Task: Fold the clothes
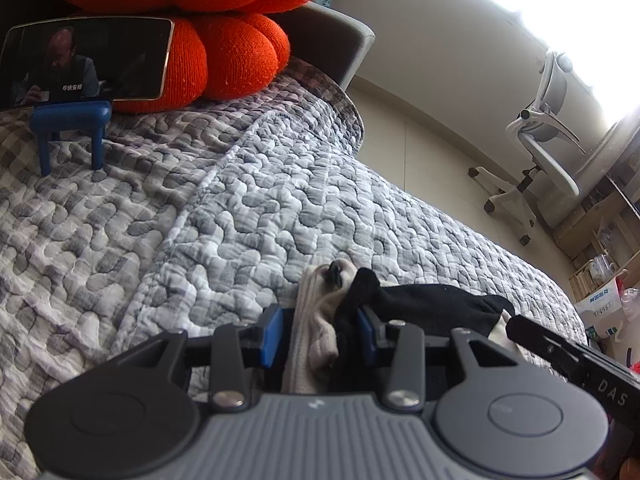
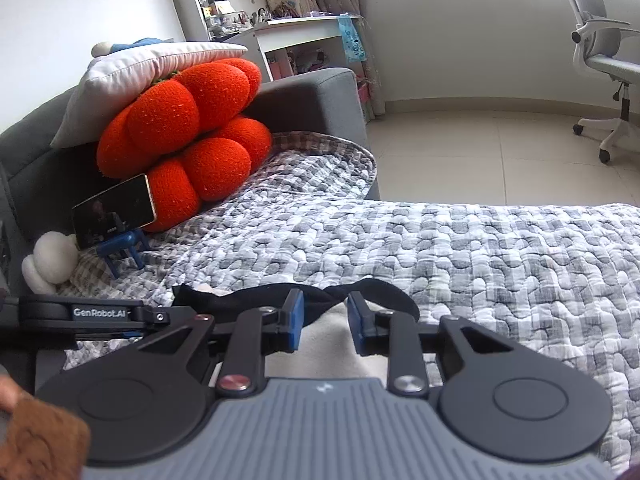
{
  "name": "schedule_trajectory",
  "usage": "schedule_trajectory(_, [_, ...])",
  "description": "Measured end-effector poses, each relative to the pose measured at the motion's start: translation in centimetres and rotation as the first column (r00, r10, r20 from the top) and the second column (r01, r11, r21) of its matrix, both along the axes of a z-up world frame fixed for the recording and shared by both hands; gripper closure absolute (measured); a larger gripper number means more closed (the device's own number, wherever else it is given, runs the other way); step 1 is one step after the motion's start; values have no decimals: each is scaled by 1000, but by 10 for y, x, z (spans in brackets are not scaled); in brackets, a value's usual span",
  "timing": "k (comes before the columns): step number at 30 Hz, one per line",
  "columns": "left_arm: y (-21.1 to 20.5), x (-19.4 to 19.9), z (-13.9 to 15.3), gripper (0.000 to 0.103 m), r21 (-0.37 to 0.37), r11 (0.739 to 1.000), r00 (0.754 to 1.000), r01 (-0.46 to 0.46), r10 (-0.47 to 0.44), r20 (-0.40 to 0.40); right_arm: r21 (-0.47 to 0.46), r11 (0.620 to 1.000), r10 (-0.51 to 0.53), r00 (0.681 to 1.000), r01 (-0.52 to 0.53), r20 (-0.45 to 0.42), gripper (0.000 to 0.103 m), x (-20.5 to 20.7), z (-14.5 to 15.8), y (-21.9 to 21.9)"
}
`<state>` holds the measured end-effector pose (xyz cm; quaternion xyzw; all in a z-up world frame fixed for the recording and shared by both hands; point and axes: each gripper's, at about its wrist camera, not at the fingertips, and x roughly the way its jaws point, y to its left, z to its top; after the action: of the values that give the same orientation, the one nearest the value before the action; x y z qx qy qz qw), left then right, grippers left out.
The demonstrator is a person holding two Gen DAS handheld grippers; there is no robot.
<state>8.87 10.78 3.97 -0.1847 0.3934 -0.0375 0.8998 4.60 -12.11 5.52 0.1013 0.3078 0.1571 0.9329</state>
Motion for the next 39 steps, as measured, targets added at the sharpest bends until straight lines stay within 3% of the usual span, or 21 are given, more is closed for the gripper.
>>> schedule_trajectory(4, [-1,-1,1,61,0,1000,1000,1,-1,0,-44,999,2,1000,-4,-31,74,6,-11,8])
schedule_trajectory(7, [0,-1,1,61,-2,1000,1000,2,-2,1,-25,999,-24,998,23,-56,81,13,-19,6])
schedule_trajectory(11, [3,-3,4,61,-19,1000,1000,13,-13,12,-22,1000,-18,1000,18,-8,74,4,-9,6])
schedule_trajectory(16, [7,-8,10,62,-28,999,999,30,-29,40,14,999,-40,999,40,26,74,-6,3,-4])
schedule_trajectory(23, [11,-9,10,62,-41,999,999,27,-25,43,-12,1000,17,998,-18,-53,73,-13,-5,7])
schedule_trajectory(28, [9,-9,7,61,-21,1000,999,19,-18,30,-13,1000,13,998,-14,-58,73,-10,-8,10])
schedule_trajectory(36, [11,-11,8,62,-23,1000,999,9,-8,32,-17,986,166,986,-165,9,73,-34,3,33])
schedule_trajectory(39, [12,-12,9,62,-24,1000,999,9,-8,31,-36,973,229,973,-230,-37,74,-36,-1,47])
